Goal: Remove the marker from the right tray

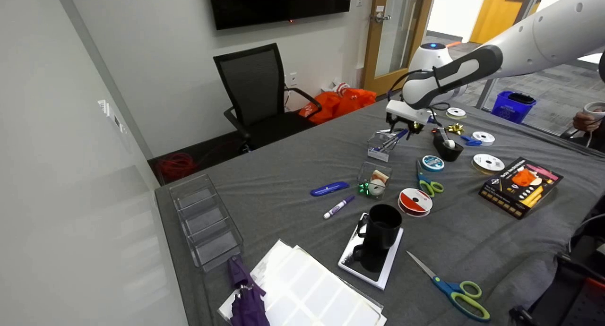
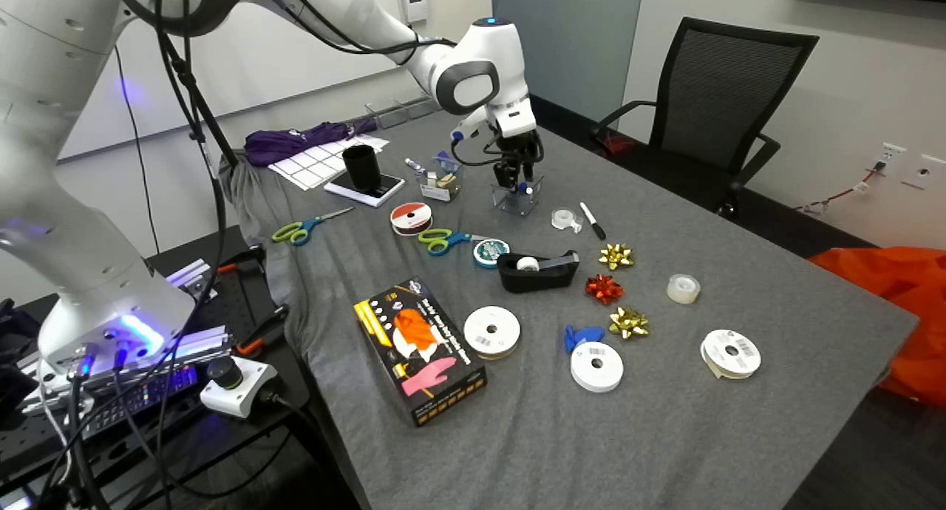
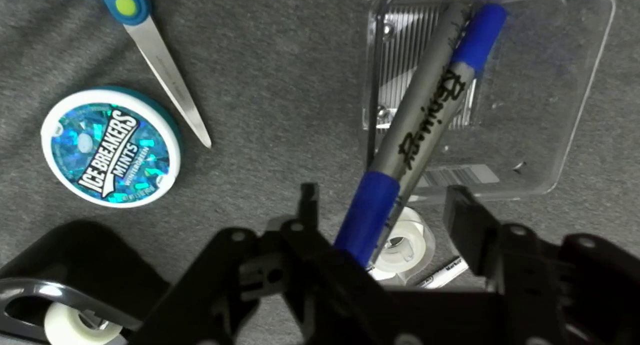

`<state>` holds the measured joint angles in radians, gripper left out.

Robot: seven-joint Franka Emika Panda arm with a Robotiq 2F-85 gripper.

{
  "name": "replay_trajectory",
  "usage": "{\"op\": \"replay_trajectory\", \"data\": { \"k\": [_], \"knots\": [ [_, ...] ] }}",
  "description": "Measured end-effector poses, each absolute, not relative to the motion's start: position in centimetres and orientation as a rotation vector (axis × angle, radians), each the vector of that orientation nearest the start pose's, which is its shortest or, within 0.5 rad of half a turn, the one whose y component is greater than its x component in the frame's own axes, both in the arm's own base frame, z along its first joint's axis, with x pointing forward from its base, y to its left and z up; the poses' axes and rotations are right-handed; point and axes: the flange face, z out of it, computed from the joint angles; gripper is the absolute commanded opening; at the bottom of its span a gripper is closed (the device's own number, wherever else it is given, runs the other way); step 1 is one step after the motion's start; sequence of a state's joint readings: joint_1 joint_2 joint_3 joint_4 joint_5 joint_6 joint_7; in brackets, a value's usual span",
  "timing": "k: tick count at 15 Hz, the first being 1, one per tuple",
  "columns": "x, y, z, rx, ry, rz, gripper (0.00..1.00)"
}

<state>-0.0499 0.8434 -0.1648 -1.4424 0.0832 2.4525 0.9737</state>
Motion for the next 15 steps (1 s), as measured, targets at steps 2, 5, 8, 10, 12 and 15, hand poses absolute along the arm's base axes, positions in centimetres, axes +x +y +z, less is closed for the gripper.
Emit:
{"op": "replay_trajectory", "data": {
  "k": [2,5,8,10,12,15],
  "knots": [
    [73.0,-13.4,20.3,-2.588,1.742,-0.292,0.23],
    [73.2,-13.5,20.2,-2.589,1.745,-0.295,0.04],
    [73.5,-13.6,20.4,-2.587,1.743,-0.305,0.05],
    [73.5,-13.5,20.4,-2.587,1.742,-0.305,0.05],
    [73.5,-13.3,20.6,-2.587,1.735,-0.306,0.05],
    [73.7,-12.7,21.5,-2.583,1.716,-0.316,0.05]
  ]
}}
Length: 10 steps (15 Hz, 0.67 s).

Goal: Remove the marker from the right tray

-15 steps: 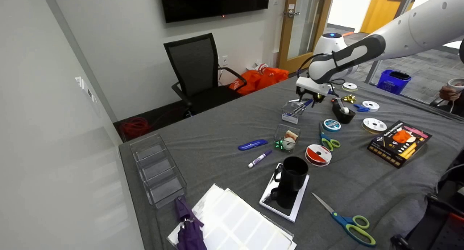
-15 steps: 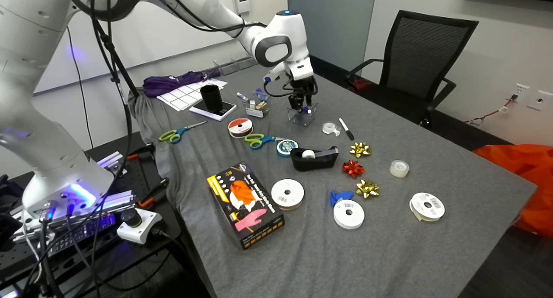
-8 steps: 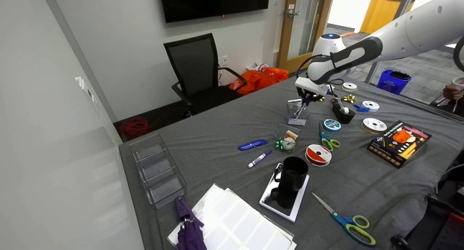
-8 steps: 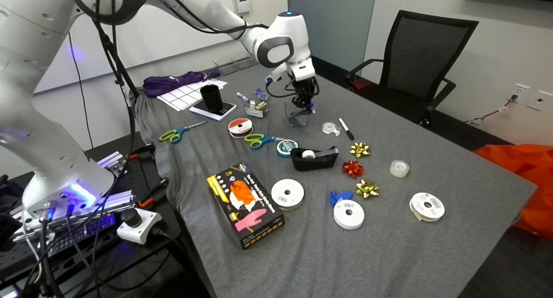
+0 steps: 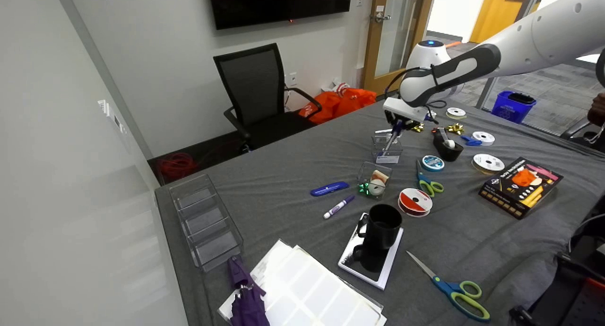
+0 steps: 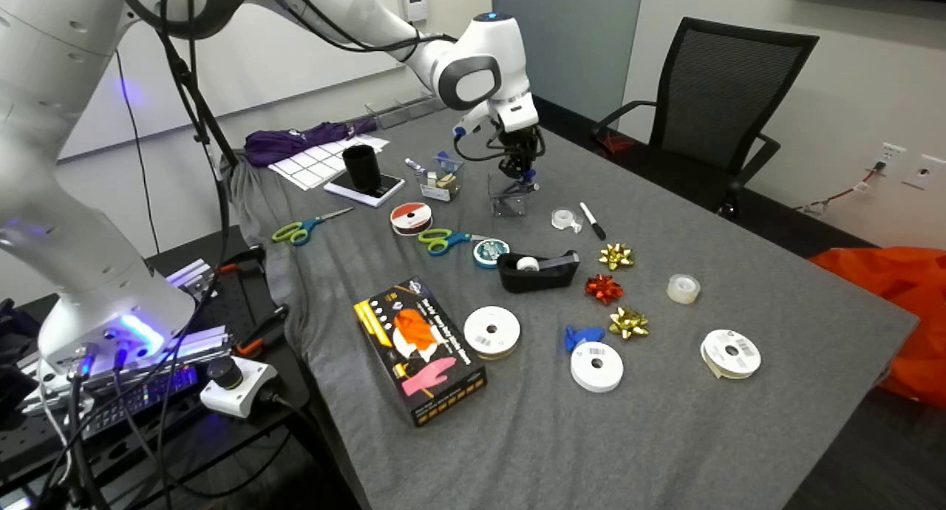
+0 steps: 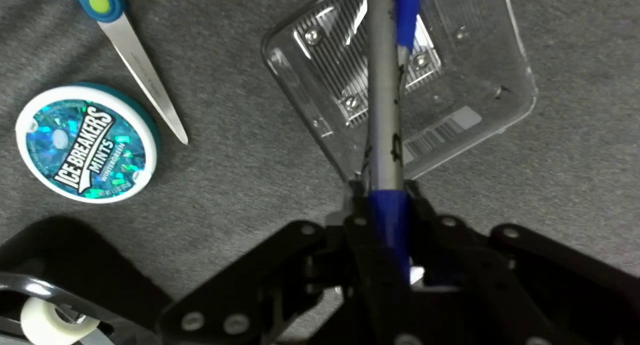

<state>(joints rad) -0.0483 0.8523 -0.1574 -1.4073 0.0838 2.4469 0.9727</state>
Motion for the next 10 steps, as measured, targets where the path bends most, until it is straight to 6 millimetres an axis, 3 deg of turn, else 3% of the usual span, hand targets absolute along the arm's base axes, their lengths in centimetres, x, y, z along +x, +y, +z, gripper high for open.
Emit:
{"op": "replay_trajectory", "data": {
  "k": [10],
  "knots": [
    [73.2,-11.5,30.1,-2.497,1.661,-0.387,0.05]
  ]
}}
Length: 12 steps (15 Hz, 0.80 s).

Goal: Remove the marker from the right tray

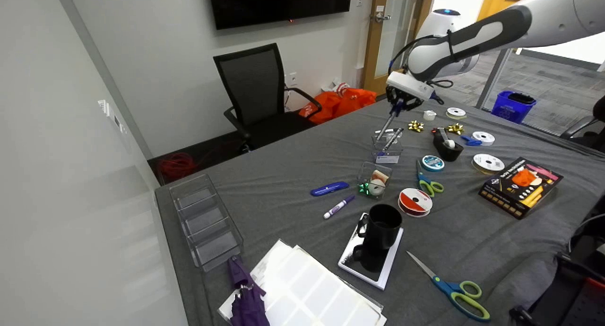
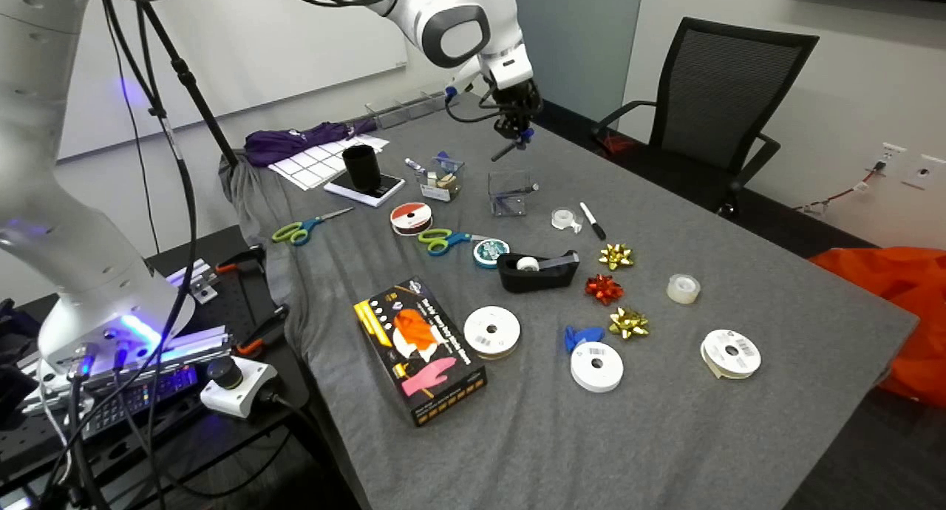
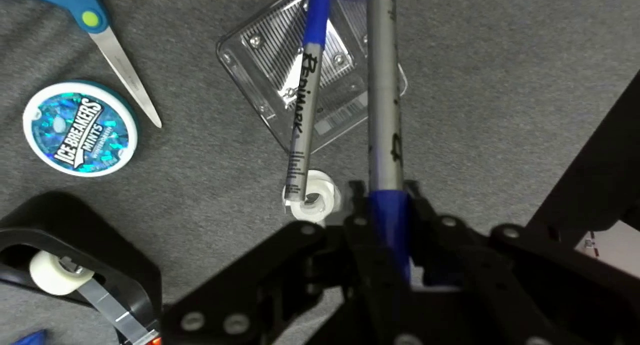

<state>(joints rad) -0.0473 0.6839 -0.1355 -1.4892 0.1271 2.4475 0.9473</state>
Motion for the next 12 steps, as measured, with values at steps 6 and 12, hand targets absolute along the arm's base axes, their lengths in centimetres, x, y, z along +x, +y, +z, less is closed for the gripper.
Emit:
{"op": "replay_trajectory", "data": {
  "k": [6,12],
  "knots": [
    [69.3,-11.7,32.8,-2.545,1.484,-0.324,0.05],
    [64.3,-10.7,30.5,-2.588,1.365,-0.217,0.05]
  ]
}}
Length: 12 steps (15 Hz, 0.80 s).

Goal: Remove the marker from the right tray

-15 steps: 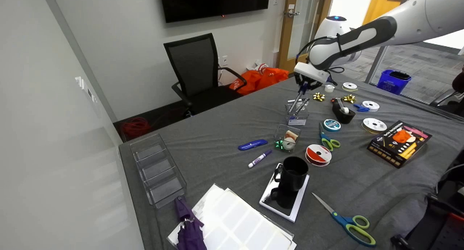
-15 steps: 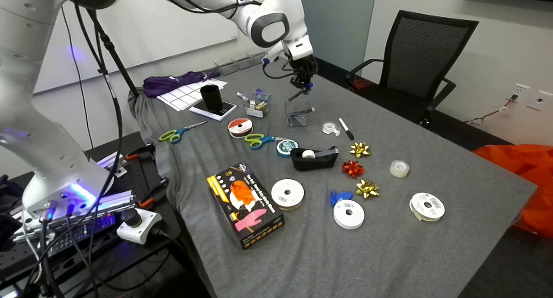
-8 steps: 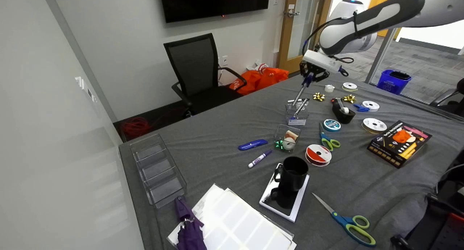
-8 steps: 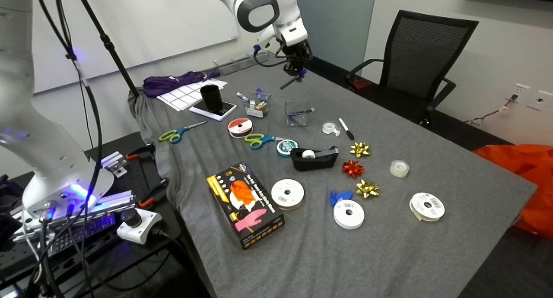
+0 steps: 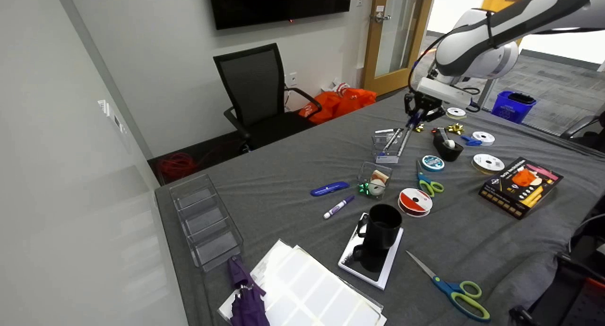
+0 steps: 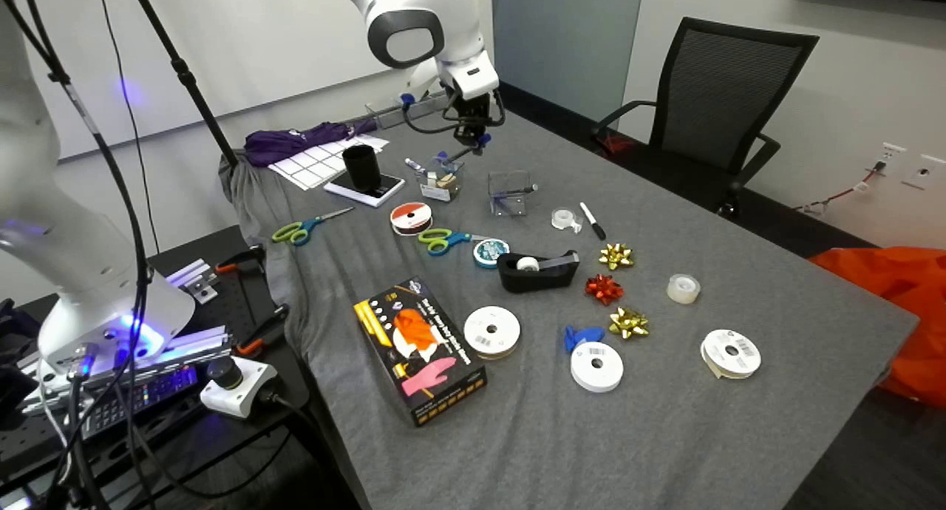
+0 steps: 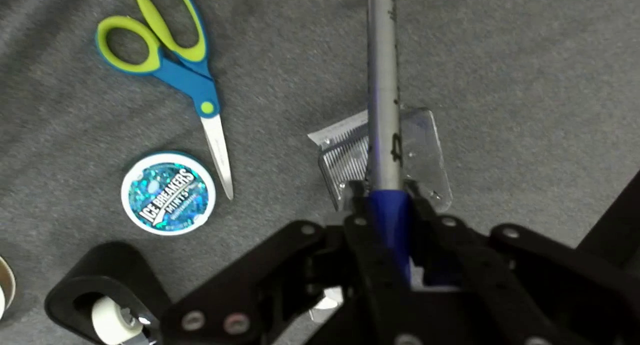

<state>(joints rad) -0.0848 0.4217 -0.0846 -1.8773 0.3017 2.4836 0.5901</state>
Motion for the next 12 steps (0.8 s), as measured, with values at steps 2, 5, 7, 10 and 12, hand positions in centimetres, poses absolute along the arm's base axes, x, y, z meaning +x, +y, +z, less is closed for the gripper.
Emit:
{"op": "replay_trajectory", "data": {
  "k": [2,5,7,10,12],
  "knots": [
    [63.1,-10.3,28.8,-2.612,1.351,-0.19,0.05],
    [61.2,-10.2,26.1,-2.652,1.322,-0.18,0.05],
    [59.9,-10.5,24.3,-2.679,1.305,-0.198,0.05],
    [58.4,-10.9,22.4,-2.693,1.296,-0.25,0.05],
    [57.6,-11.2,21.6,-2.691,1.298,-0.281,0.05]
  ]
}}
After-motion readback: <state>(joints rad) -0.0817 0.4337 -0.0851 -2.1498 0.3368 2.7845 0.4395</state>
